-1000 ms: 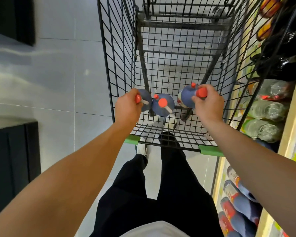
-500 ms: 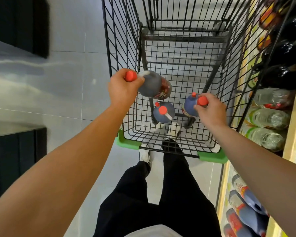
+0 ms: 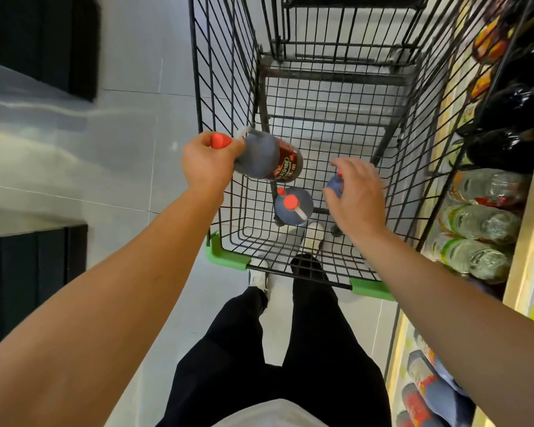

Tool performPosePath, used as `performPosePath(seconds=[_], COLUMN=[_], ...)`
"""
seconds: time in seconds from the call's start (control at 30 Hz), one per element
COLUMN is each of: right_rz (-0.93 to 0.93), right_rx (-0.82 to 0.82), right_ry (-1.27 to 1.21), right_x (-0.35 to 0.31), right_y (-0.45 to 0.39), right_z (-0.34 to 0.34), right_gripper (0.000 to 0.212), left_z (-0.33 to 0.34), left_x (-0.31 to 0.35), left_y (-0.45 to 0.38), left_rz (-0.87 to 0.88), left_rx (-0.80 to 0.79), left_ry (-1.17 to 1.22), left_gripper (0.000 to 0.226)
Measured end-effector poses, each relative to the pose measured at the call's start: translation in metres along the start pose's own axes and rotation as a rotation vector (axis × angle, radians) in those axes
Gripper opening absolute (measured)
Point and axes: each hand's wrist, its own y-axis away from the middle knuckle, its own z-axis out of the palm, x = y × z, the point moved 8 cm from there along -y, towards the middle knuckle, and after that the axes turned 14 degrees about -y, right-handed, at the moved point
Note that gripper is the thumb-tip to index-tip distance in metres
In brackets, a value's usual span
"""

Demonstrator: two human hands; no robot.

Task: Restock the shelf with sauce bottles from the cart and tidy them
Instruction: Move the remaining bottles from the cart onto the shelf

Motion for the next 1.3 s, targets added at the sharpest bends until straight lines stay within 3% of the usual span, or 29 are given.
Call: performPosePath(seconds=[0.13, 0.27, 0.33, 0.47, 0.6, 0.83, 1.03, 1.3], right_rz=[-0.069, 0.078, 0.118, 0.177, 0.286, 0.256, 0.195, 0.334], right_rx=[-0.139, -0.362, -0.355, -0.194, -0.009, 0.363, 0.806, 1.147], right_ry=[-0.127, -0.106, -0.109, -0.140, -0.285, -0.398, -0.330, -0.282], right_x=[-0.031, -0.012, -0.003, -0.001, -0.006, -0.071, -0.128, -0.148], right_y=[0.009, 0.015, 0.015, 0.011, 0.027, 0.089, 0.206, 0.389], right_z=[0.040, 0.088, 0.097, 0.091, 0.061, -0.022, -0.091, -0.124], right_gripper=[0.039, 0.050, 0.045, 0.031, 0.029, 0.021, 0.021, 0.014], left_z=[-0.009, -0.012, -0.013, -0.016, -0.026, -0.069, -0.119, -0.123], left_x=[-0.003, -0.002, -0.002, -0.002, -0.003, 0.011, 0.026, 0.024], left_y=[0.000, 0.004, 0.006, 0.012, 0.018, 0.036, 0.096, 0.212], left_rz=[0.066, 0.164, 0.212, 0.271, 0.338, 0.506, 0.820, 1.162], left_rx=[0.043, 0.087, 0.100, 0.088, 0.058, 0.018, -0.065, -0.284], left_ry=[-0.097, -0.221, -0.245, -0.284, -0.263, -0.292, -0.290, -0.323], left_gripper=[0.023, 0.026, 0.024, 0.023, 0.023, 0.023, 0.022, 0.023])
